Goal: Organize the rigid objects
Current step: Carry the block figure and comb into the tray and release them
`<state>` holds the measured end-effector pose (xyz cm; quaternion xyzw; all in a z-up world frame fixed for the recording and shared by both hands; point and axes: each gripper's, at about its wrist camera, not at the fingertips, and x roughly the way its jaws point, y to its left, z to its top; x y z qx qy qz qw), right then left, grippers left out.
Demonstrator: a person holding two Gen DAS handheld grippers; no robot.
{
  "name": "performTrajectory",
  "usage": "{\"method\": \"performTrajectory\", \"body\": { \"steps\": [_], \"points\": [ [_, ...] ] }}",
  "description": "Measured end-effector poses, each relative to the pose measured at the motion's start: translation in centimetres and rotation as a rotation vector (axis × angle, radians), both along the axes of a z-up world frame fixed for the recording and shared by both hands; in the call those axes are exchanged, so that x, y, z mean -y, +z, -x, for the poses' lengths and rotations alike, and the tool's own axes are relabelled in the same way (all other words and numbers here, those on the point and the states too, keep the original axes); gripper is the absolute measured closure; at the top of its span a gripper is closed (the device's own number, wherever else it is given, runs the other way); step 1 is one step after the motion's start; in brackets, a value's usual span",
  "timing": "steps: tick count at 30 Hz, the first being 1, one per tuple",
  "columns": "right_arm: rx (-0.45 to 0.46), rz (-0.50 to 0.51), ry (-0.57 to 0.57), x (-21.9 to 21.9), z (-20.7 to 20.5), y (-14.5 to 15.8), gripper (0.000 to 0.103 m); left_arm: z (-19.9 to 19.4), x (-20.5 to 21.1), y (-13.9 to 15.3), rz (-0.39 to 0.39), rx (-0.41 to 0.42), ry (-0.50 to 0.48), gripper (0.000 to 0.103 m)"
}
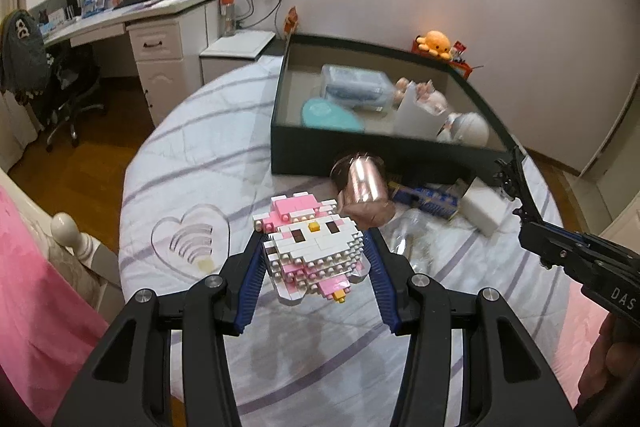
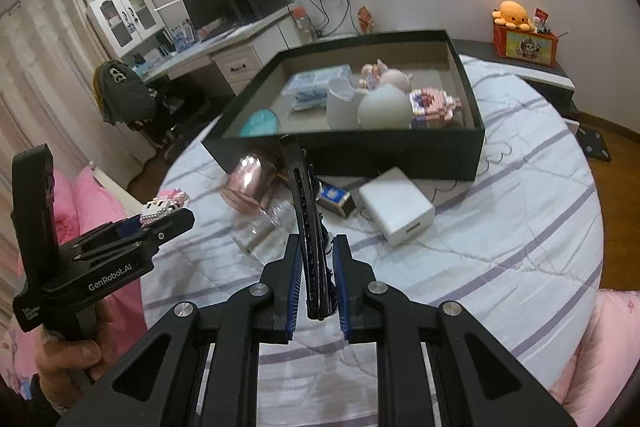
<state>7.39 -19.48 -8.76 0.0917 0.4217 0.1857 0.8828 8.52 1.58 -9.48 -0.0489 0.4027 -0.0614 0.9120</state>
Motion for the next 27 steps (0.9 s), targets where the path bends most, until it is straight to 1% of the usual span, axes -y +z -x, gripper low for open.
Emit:
{"method": "performTrajectory", "body": {
  "steps": [4, 7, 11, 15, 17, 20, 23, 27],
  "points": [
    [0.026, 0.004, -0.009, 0.1, -0.7, 1.0, 0.088, -0.9, 0.7, 1.6, 0.000, 0.037, -0.019, 0.054],
    [0.049, 0.007, -0.012, 0.2, -1.7, 2.0, 0.088, -2.4, 1.3, 2.9, -0.003, 0.066, -0.034, 0.054],
    [0.089, 0.024, -0.021, 0.4, -4.1, 3.7, 0.088, -5.4, 2.0, 4.9, -0.004, 0.114, -0.041, 0.054],
    [0.125, 0.047, -0.029, 0.7, -7.2, 5.3, 0.088, -8.8, 2.7, 5.9, 0.005, 0.133, -0.055, 0.054],
    [0.136, 0.051, -0.038, 0.8, -8.8, 5.7, 0.088, -10.7, 3.2, 6.0, 0.004, 0.131, -0.061, 0.054],
    [0.134, 0.065, -0.054, 1.2, -11.9, 5.7, 0.088, -13.9, 4.1, 5.5, 0.026, 0.105, -0.083, 0.054],
    [0.111, 0.086, -0.077, 1.6, -15.5, 4.8, 0.088, -16.3, 5.1, 4.3, 0.034, 0.067, -0.104, 0.054],
    [0.071, 0.099, -0.100, 2.1, -18.6, 3.1, 0.088, -18.5, 6.3, 2.4, 0.025, 0.017, -0.120, 0.054]
  ]
}}
